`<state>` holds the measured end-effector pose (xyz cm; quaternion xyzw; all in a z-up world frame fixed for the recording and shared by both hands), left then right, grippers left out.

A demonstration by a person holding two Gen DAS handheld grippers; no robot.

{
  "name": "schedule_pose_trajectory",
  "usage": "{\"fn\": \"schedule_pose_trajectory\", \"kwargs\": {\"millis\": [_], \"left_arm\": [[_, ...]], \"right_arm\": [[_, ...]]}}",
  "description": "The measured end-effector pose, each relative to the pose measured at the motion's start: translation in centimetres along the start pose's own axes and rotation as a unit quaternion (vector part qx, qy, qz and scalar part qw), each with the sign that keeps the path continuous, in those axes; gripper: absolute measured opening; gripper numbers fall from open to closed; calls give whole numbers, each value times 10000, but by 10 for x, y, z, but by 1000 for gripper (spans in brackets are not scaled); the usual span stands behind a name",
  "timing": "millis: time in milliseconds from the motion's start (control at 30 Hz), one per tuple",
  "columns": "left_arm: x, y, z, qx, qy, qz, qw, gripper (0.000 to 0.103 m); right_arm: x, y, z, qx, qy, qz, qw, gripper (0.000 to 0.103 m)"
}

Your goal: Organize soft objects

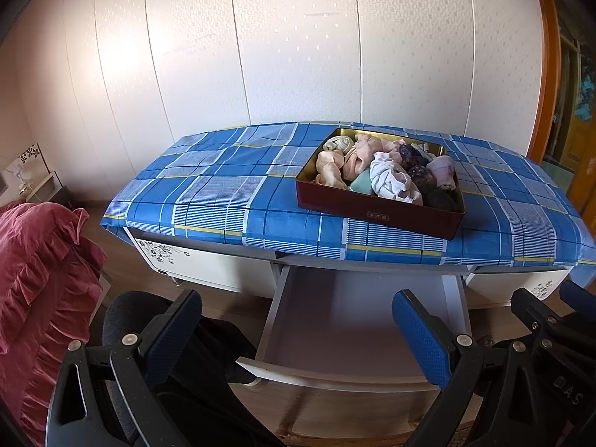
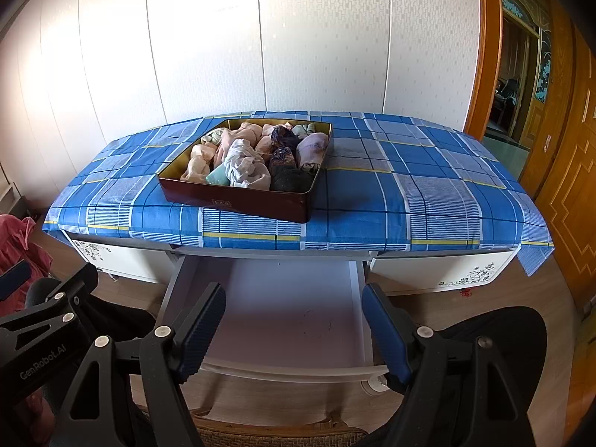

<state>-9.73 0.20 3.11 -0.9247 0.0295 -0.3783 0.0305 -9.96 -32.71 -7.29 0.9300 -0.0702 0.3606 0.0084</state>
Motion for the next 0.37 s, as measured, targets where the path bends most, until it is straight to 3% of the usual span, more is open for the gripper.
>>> {"fn": "schedule_pose_trajectory", "kwargs": {"millis": [367], "left_arm": [[-2,3,2,-61,-63,43,10000,103]], "right_arm": [[0,1,3,48,-57,17,10000,77]]}}
Point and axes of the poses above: each gripper's, at about its wrist camera, not at the fingertips, and z roughly the way its jaws point, y to its right, x to its top, the point moved 2 cm from there along z, roughly the way its jaws point, and after that the axes turned 5 degrees about -y, right-handed, at the moved point
